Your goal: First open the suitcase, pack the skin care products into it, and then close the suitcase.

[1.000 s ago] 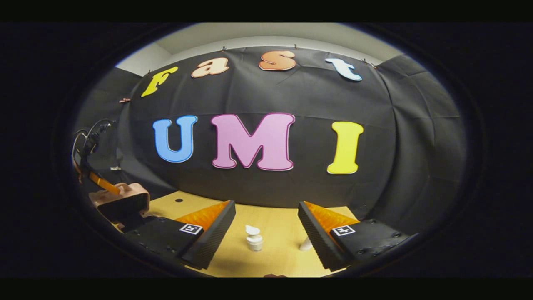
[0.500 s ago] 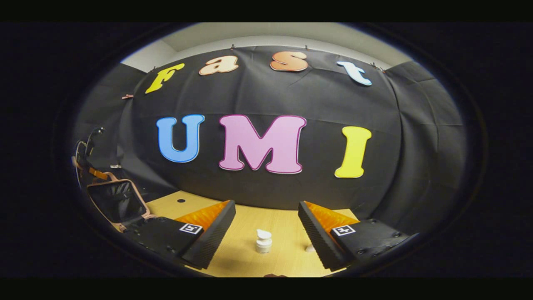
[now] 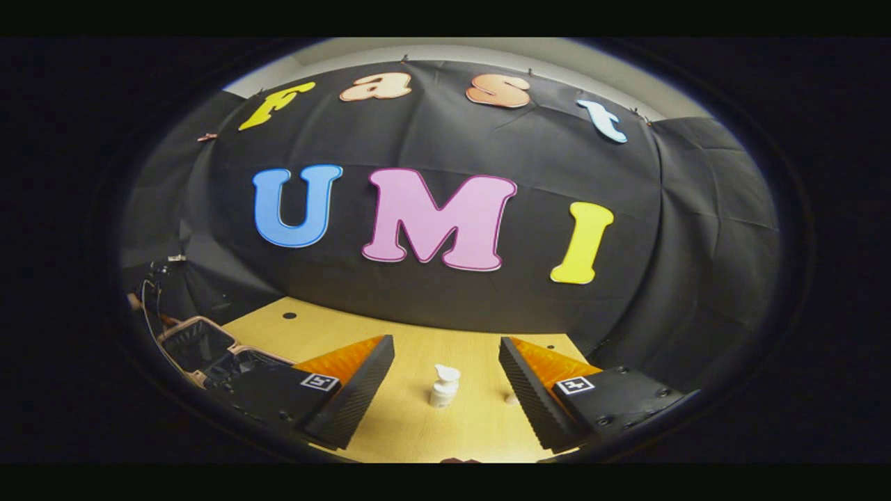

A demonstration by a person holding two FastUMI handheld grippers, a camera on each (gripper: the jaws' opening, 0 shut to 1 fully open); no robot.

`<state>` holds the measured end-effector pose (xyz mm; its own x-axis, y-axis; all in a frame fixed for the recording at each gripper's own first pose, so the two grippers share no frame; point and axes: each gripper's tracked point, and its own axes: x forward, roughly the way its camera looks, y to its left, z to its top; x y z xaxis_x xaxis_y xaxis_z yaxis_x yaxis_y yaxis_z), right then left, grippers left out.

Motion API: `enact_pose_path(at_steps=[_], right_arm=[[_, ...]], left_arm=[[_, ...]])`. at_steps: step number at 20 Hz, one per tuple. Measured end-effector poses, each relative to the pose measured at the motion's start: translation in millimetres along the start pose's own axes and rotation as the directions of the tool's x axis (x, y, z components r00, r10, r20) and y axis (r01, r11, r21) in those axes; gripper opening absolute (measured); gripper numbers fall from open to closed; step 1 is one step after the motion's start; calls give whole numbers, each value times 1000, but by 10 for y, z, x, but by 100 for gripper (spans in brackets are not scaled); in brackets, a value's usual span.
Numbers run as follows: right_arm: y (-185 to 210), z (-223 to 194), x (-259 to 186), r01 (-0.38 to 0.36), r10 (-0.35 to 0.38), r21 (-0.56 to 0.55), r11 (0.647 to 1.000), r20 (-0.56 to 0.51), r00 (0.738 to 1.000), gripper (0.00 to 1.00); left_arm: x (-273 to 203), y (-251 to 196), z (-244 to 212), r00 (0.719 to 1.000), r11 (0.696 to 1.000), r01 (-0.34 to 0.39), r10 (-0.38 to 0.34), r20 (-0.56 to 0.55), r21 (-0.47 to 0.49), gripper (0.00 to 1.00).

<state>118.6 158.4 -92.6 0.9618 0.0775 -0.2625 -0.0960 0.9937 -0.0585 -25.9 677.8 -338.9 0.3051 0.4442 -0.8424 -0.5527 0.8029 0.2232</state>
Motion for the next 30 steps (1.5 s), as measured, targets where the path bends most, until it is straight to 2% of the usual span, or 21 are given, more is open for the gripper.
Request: enact_pose_path(at_steps=[3,4,8,9,11,13,14,15,20,24,27,30], right_arm=[[111,-103,-32,20,-20,2,1000,-42,999,96],[158,-128,-27,19,-19,-3,1000,-48,999,96],[222,-110,-17,25,-25,16,1000,-25,999,97],[218,-86,-17,28,-27,35,999,-7,1000,96],[177,-126,-13,41,-40,31,999,-13,999,96],[86,-166,-19,53,-52,43,998,-23,998,96],[39,-147,-18,60,-59,55,997,-19,998,97],[-16,-132,-17,69,-68,65,995,-16,998,97],[-278,-45,-59,98,-102,77,992,45,994,97],[-483,96,-126,86,-92,58,995,108,990,96],[-654,259,-155,72,-78,42,997,172,982,96],[-632,389,-76,-8,5,17,1000,178,984,96]], left_arm=[[-21,172,68,999,996,-18,15,29,88,12],[-13,215,44,1000,994,-19,17,26,106,16],[-23,181,33,999,996,-12,10,34,85,23],[-97,167,46,999,996,-11,6,53,86,27],[-307,136,281,988,992,-27,7,157,120,23],[-583,-29,520,967,988,-16,-23,252,152,65],[-737,-120,634,953,986,-17,-35,300,167,85],[-892,-219,732,936,984,-20,-45,349,180,84],[-1840,-1172,1066,824,969,72,-191,533,236,98],[-2835,-1997,1132,719,953,124,-278,636,277,98],[-3415,-2712,1005,662,937,180,-340,668,300,98],[-3974,-3320,867,603,922,228,-386,698,312,98]])
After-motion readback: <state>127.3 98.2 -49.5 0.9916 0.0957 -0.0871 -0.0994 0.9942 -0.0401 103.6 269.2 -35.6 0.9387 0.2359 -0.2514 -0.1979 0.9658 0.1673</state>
